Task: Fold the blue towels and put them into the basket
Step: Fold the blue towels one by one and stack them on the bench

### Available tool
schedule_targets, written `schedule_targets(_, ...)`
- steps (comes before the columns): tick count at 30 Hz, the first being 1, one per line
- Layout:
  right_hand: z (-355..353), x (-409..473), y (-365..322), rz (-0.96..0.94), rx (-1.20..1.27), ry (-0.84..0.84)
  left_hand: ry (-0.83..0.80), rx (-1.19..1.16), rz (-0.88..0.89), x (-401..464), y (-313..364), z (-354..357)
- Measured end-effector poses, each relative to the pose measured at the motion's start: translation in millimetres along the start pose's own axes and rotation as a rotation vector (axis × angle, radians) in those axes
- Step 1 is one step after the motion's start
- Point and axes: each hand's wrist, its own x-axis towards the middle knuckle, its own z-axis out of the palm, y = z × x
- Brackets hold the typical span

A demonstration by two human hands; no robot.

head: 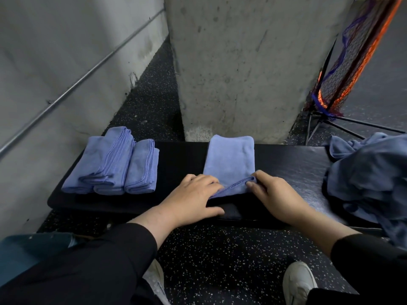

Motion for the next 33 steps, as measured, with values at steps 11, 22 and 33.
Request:
schedule_targets(11, -7, 1, 8, -0.059, -0.038, -0.115, 0.1, -0.604, -0.346, 11, 1, -22)
schedule_targets(22, -29, 10, -18, 0.322, 0.181, -0.211, -0.067, -0.906, -0.584, 10, -1, -49)
schedule_targets(33, -8, 55, -3, 0.446, -0.054, -0.048, 0.168, -0.563, -0.718, 65, -15, -30)
